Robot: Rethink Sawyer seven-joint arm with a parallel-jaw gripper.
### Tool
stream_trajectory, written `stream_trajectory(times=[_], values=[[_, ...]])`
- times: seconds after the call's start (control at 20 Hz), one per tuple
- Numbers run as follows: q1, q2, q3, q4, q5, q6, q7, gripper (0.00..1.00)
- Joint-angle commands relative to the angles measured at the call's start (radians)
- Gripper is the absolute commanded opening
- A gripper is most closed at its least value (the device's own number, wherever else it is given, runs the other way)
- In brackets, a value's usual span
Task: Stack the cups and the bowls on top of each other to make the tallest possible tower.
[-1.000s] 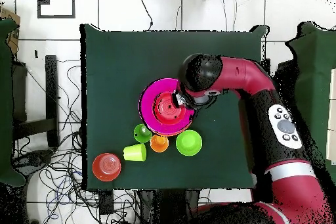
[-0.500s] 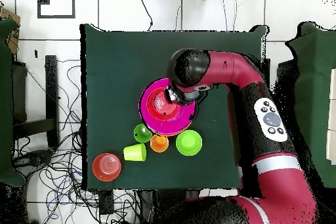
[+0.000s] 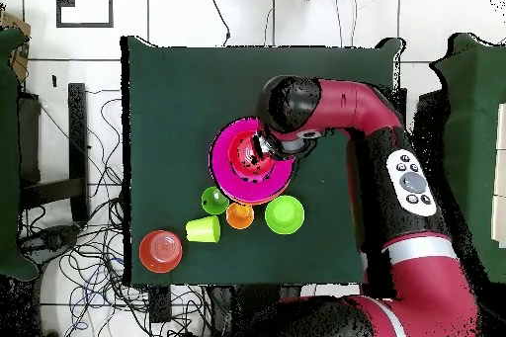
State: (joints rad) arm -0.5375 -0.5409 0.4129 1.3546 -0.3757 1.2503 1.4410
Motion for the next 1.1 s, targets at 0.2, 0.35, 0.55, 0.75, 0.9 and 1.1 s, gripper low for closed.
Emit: stream_trajectory(times=[0.2,0.35,0.55,0.75,0.9,1.1], values=[[0.015,0.019,-0.053,-0.031,-0.033,-0.07,0.096,1.0],[0.019,0.028,-0.053,-0.043,-0.023,-0.067,0.097,1.0],[0.018,-0.014,-0.042,-0.014,0.014,-0.017,0.081,1.0],[0.028,-0.172,-0.019,0.1,0.111,0.136,0.064,1.0],[0.029,-0.24,-0.012,0.219,0.168,0.116,0.059,1.0],[0.005,-0.292,0.001,0.359,0.241,0.034,0.033,1.0]])
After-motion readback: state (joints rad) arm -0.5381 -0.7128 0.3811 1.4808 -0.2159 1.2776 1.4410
